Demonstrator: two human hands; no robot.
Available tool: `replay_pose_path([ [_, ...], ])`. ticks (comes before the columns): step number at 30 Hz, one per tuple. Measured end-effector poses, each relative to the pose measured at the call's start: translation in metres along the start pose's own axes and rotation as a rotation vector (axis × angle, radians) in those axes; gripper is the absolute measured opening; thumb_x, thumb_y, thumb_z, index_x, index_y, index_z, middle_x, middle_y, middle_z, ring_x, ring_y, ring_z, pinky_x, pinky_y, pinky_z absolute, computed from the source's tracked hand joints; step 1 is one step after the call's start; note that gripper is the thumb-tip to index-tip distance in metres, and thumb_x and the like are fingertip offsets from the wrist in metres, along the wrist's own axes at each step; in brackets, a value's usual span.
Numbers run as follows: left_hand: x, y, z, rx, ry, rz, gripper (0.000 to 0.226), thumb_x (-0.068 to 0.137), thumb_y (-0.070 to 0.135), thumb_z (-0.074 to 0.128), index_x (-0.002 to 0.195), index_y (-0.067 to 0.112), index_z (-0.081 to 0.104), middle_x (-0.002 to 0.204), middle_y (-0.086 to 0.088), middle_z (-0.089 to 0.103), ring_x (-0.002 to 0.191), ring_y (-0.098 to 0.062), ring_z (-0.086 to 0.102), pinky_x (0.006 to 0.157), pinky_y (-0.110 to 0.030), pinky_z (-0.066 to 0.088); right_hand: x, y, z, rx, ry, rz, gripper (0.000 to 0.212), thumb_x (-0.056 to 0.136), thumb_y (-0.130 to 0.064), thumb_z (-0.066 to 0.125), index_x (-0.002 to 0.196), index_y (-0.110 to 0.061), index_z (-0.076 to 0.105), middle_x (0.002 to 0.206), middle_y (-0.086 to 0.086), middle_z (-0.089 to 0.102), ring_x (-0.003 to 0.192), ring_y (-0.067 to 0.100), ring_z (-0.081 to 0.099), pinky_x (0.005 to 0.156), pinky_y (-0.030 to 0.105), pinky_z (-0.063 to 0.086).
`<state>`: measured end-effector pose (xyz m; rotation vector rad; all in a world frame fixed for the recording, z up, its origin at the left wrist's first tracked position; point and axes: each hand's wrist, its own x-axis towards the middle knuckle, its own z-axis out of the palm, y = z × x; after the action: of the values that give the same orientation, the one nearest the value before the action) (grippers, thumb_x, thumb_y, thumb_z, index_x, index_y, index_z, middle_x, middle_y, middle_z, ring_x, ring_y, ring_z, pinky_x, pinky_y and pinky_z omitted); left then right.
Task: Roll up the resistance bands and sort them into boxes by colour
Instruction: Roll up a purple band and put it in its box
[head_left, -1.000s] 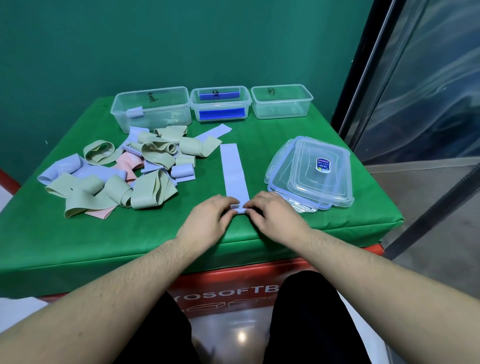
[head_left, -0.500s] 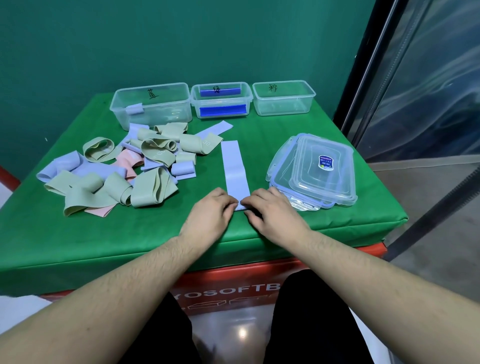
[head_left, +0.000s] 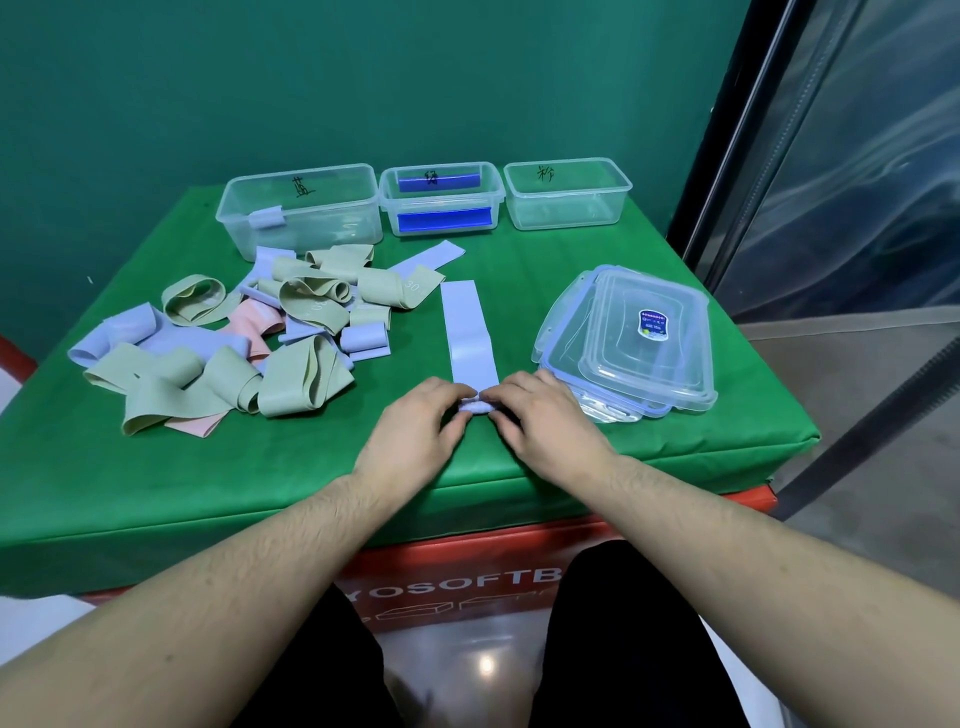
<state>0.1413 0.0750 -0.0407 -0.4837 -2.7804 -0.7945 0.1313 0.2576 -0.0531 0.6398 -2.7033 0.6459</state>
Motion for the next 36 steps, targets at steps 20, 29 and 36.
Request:
replay_pose_path([
  [20, -0.029, -0.002, -0.003, -0.094, -0.01, 0.04, 0.013, 0.093, 0.031, 0.065, 0.102, 0.024, 0.072, 0.1, 0.015, 0.053, 0.076, 0.003, 0.051, 0.068, -0.009, 0.035, -0.032, -0.004, -0.005, 0.023, 0.045, -0.045, 0.02, 0.091, -0.028, 0.063, 0.106, -0.02, 0.072, 0.102, -0.004, 0.059, 0.096, 0.02, 0.046, 0.087, 0.036, 0.043],
  [29, -0.028, 0.0, -0.003, -0.061, -0.028, 0.05, 0.022, 0.09, 0.024, 0.069, 0.111, 0.021, 0.072, 0.104, 0.017, 0.056, 0.068, 0.006, 0.05, 0.064, -0.002, 0.032, -0.029, -0.004, -0.003, -0.05, 0.003, -0.06, 0.029, 0.092, -0.029, 0.062, 0.118, -0.019, 0.07, 0.105, -0.003, 0.063, 0.095, 0.024, 0.049, 0.085, 0.042, 0.047],
  [36, -0.026, 0.001, 0.002, -0.051, 0.029, 0.051, 0.019, 0.093, 0.02, 0.066, 0.11, 0.017, 0.072, 0.105, 0.008, 0.063, 0.078, 0.005, 0.043, 0.071, -0.006, 0.031, -0.025, -0.004, -0.006, -0.036, -0.019, -0.052, 0.03, 0.092, -0.03, 0.063, 0.121, -0.022, 0.067, 0.109, -0.005, 0.06, 0.1, 0.022, 0.047, 0.089, 0.041, 0.043],
])
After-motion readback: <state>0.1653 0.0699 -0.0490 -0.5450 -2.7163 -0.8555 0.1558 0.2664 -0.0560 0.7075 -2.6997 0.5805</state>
